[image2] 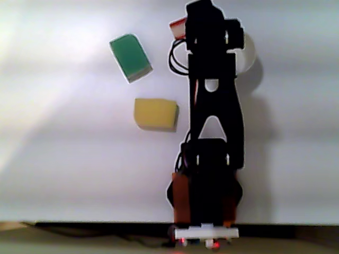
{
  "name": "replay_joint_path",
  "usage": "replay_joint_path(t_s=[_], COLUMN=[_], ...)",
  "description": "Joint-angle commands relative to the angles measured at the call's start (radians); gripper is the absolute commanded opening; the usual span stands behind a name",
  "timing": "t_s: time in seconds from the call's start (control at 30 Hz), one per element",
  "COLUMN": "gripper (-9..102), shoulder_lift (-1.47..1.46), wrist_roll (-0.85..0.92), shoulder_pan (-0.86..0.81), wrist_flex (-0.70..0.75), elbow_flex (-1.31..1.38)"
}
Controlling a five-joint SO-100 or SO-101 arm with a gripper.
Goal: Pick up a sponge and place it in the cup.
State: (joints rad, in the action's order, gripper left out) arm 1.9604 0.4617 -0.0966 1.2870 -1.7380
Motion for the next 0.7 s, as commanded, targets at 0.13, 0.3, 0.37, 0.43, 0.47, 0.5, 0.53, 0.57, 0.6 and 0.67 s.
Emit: replay_joint_path(t_s=[0.13,0.3,0.37,0.43,0.47,0.5,0.53,0.57,0.6,0.67], gripper=[0,0,0,0,0,0,0,0,1,3], shoulder_lift=[0.044,0.08,0.098,0.12,0.13,0.143,0.152,0.164,0.173,0.187], wrist_roll=[0.189,0.278,0.305,0.325,0.331,0.334,0.334,0.334,0.333,0.318], shoulder_pan=[-0.127,-0.189,-0.212,-0.233,-0.242,-0.252,-0.259,-0.265,-0.27,-0.276], wrist_flex=[0.006,-0.034,-0.054,-0.067,-0.077,-0.084,-0.091,-0.1,-0.11,-0.123], elbow_flex=[0.021,-0.055,-0.098,-0.147,-0.173,-0.199,-0.224,-0.25,-0.275,-0.31])
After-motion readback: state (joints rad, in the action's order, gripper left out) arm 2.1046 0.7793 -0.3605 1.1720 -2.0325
